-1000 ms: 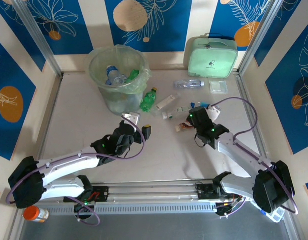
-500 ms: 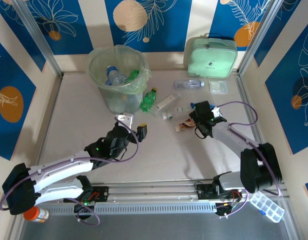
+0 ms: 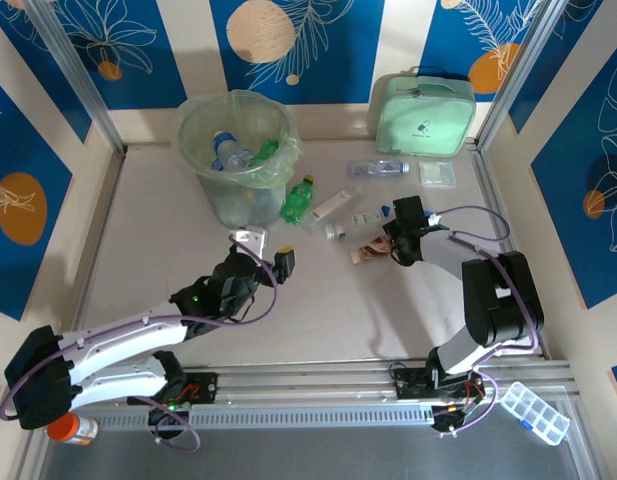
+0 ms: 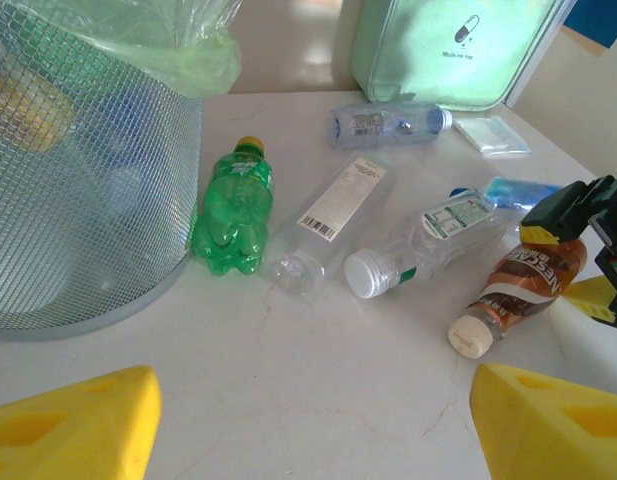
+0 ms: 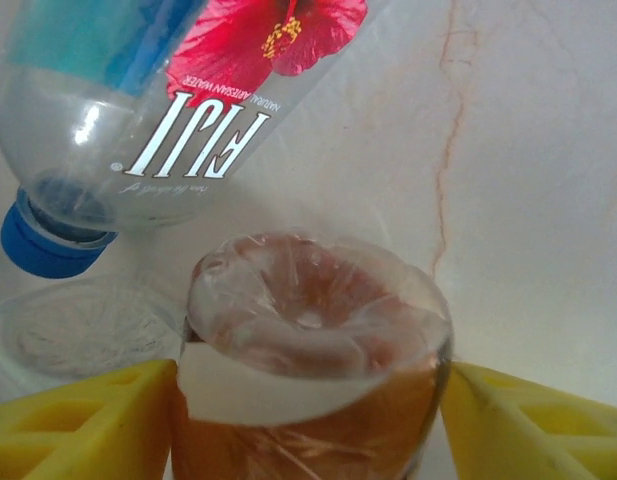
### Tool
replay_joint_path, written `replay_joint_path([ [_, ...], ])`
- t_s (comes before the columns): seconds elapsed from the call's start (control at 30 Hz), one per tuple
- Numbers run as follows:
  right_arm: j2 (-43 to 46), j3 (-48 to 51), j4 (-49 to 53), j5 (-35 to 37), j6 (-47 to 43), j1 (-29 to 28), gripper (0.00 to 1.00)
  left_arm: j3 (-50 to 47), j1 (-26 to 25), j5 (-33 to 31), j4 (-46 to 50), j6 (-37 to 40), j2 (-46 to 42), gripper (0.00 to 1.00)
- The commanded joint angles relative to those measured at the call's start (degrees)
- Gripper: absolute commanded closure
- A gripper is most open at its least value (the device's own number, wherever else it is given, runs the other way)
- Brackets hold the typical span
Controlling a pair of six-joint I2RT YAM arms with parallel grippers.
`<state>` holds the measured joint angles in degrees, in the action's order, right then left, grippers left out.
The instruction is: Put the plastic bottles in the bin
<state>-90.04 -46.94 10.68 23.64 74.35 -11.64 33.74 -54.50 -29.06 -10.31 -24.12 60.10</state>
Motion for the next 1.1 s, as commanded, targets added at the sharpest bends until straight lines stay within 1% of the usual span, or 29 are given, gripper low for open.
replay_joint_path([
  [0.0,-1.1,0.17,-2.71,-2.52,1.02,0.49,0.35,0.26,0.01,-0.67,-1.38,-0.58,0.37,0.2],
  [0.07,-0.96,0.76,-3.07,-2.83,1.39,0.5,0.41,0.26,0.01,-0.67,-1.38,-0.51,0.37,0.2],
  [0.17,0.61,1.81,-3.29,-2.85,1.56,0.41,0.47,0.28,0.01,-0.5,-1.47,-0.36,0.46,0.19],
  [0.33,6.4,3.82,-1.9,-2.31,0.77,-0.68,0.49,0.58,0.01,1.13,-2.26,-0.13,1.81,0.18],
  [0.4,9.77,4.46,-0.78,-1.79,-0.5,-1.86,0.49,0.4,0.09,3.49,-3.24,0.6,2.06,0.15],
  [0.5,15.14,4.62,1.33,-0.05,-3.9,-4.7,0.49,-0.61,0.25,9.59,-6.81,2.17,3.0,0.12],
  [0.57,18.63,4.96,0.87,-0.7,-7.62,-6.6,0.5,-1.07,0.49,14.47,-9.75,2.07,4.54,0.1],
  [0.63,21.33,5.03,-0.14,-3.41,-12.01,-7.97,0.51,-1.13,0.71,19.16,-12.38,1.05,6.56,0.08],
  [0.77,23.66,4.83,-4.4,-12.94,-21.78,-10.08,0.51,0.39,0.91,28.74,-16.1,-1.38,11.46,0.06],
  [0.93,21.9,3.02,-7.14,-25.24,-30.04,-13.2,0.51,0.31,2.42,34.05,-20.34,-4.8,15.65,0.05],
  [1.07,20.87,5.51,-14.04,-30.39,-30.8,-14.8,0.51,-0.74,2.5,35.68,-23.87,-6.42,16.6,0.03],
])
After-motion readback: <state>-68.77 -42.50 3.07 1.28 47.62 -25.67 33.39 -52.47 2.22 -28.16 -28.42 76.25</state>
